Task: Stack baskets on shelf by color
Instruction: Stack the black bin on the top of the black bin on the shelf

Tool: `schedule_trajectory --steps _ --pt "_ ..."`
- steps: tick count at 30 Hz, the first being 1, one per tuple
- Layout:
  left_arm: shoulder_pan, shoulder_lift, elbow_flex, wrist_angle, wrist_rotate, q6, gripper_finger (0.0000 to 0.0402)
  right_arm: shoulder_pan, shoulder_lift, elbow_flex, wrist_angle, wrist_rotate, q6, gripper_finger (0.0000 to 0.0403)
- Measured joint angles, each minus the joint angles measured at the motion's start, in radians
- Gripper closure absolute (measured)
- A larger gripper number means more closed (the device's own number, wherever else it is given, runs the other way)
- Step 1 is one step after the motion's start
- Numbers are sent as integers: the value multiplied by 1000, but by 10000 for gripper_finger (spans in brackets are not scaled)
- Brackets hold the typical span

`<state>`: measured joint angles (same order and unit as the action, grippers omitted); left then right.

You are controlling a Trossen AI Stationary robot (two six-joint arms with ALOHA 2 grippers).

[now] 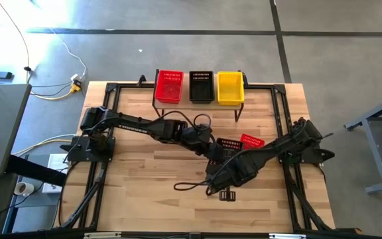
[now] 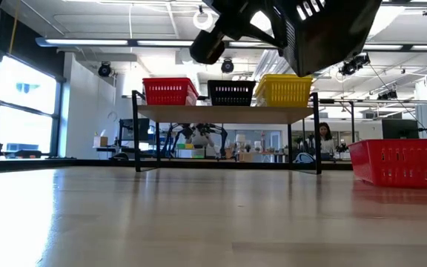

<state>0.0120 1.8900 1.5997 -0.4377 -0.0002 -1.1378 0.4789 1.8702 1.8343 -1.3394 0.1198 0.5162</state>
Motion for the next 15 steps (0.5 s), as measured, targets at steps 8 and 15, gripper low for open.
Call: schedule_trajectory --steps 8,15 --pt "0 0 0 2 50 24 291 1 0 0 -2 -21 88 402" --pt "3 -16 -1 7 41 117 269 25 -1 0 -5 -70 188 402"
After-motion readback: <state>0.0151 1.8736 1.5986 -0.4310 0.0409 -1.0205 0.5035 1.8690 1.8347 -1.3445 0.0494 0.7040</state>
